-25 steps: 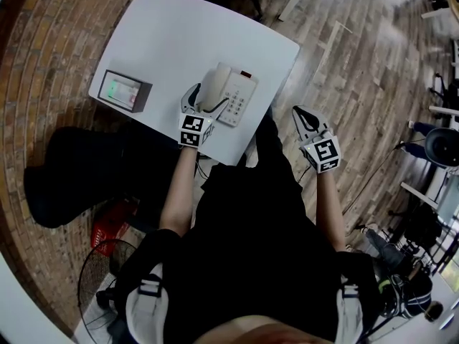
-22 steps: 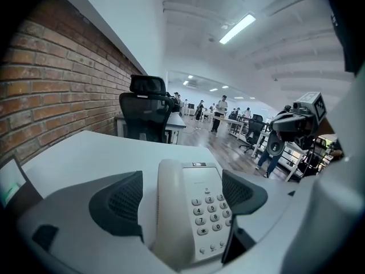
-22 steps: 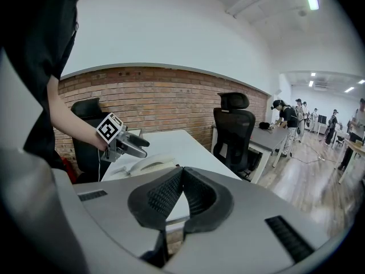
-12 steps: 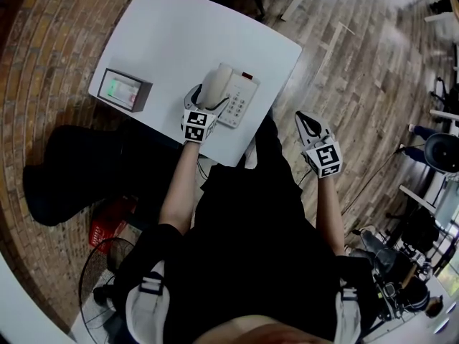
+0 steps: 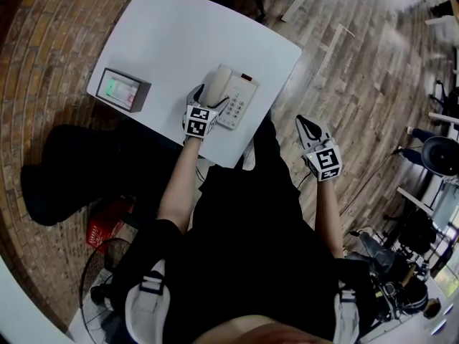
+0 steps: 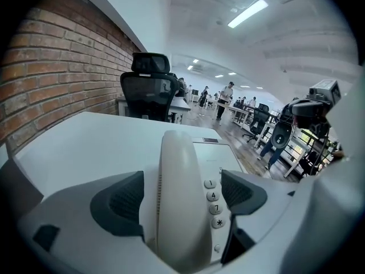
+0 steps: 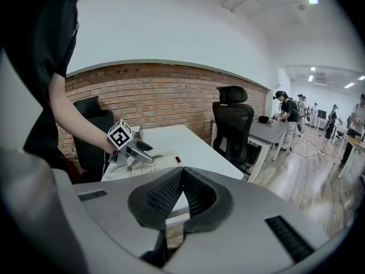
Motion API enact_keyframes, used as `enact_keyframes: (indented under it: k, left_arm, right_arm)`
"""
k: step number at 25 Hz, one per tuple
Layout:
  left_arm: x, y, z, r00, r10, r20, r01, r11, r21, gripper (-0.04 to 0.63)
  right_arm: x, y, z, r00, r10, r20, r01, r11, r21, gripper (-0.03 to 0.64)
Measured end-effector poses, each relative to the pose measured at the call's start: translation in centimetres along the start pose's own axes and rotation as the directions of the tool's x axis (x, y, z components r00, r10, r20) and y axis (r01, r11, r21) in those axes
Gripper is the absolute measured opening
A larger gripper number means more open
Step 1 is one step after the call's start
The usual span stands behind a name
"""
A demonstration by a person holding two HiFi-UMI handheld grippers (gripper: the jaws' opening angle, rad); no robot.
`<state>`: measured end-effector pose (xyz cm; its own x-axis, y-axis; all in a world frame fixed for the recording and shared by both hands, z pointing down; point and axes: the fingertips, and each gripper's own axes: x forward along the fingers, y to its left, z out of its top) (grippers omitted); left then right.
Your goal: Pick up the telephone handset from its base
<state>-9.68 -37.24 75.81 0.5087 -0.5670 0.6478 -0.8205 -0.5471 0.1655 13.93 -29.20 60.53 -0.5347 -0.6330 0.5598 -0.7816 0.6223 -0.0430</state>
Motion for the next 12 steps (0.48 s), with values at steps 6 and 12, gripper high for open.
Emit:
enact_keyframes:
  k: [6, 12]
  left_arm:
    - [0.61, 0.13, -0.50, 1.000, 0.006, -0.025, -0.006, 1.000, -0.008, 0.420]
    - [1.02, -0.06, -0.26, 0.999, -0.003, -0.036, 0.003, 1.000, -0.005, 0.390]
  right_arm:
    - [-0.23, -0.19, -0.45, 1.000, -0.004, -0.009, 0.004, 1.000, 0.003, -0.002]
    - [-0.35, -0.50, -0.66, 1.000, -0.010, -0.009, 0.010, 1.000, 0.008, -0.002]
